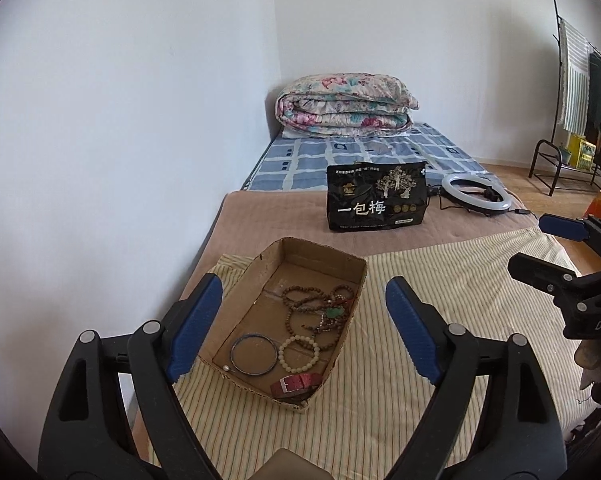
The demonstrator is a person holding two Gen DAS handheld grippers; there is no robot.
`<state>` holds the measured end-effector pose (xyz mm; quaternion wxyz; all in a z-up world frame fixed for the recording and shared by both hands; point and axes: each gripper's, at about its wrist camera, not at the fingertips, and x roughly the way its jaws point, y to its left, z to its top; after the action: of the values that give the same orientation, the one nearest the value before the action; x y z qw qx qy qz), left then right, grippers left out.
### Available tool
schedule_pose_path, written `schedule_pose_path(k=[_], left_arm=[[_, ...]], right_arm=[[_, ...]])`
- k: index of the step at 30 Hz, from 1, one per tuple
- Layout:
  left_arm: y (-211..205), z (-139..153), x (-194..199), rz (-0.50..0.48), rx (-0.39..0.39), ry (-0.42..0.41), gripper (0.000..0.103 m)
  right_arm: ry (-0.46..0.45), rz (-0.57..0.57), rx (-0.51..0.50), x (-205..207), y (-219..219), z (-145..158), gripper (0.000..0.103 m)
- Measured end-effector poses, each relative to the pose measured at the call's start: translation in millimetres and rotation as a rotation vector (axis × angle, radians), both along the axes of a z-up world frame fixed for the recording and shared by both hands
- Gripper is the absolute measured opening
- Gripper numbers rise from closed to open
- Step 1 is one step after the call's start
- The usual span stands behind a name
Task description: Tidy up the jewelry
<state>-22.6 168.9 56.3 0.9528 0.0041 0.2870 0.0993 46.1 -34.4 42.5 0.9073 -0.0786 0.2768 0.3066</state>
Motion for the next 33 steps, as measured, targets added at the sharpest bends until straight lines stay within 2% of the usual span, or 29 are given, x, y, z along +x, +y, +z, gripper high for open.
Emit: schedule_pose_path(k=[8, 14, 19, 24, 26, 27, 28, 33], left_arm=[[-12, -3, -17, -0.011, -0.038, -0.008, 0.088], [-29, -11, -24, -0.039, -0.028, 0.002, 0.091], [-41, -14, -28, -0.051, 0.001, -0.001, 0.091], [-40, -17, -28, -0.048, -0.007, 0.006, 0.092], [-39, -19, -28, -0.042, -0.010, 0.006, 0.095], [-39, -20, -27, -0.039, -0.012, 0.006, 0.100], [-38, -21, -27, -0.037, -0.013, 0.002, 0.102], [-41, -24, -25, -0.033, 0.009, 0.000, 0.102]], right_arm=[[-0.012, -0.020, -0.003, -10, -19, -5, 0.098], [-0.026, -0.025, -0.042, -17, -22, -15, 0.099], [-0.019, -0.039, -0.038, -16, -30, -19, 0.099], [-0.014, -0.054, -0.025, -13, -36, -22, 0.099], [-0.012, -0.056, -0.026, -12, -37, -24, 0.099], [-0.011, -0.058, -0.029, -12, -38, -25, 0.099], [-0.011, -0.058, -0.031, -11, -38, -26, 0.103], [-0.017, -0.050, -0.044, -10, -38, -32, 0.103]])
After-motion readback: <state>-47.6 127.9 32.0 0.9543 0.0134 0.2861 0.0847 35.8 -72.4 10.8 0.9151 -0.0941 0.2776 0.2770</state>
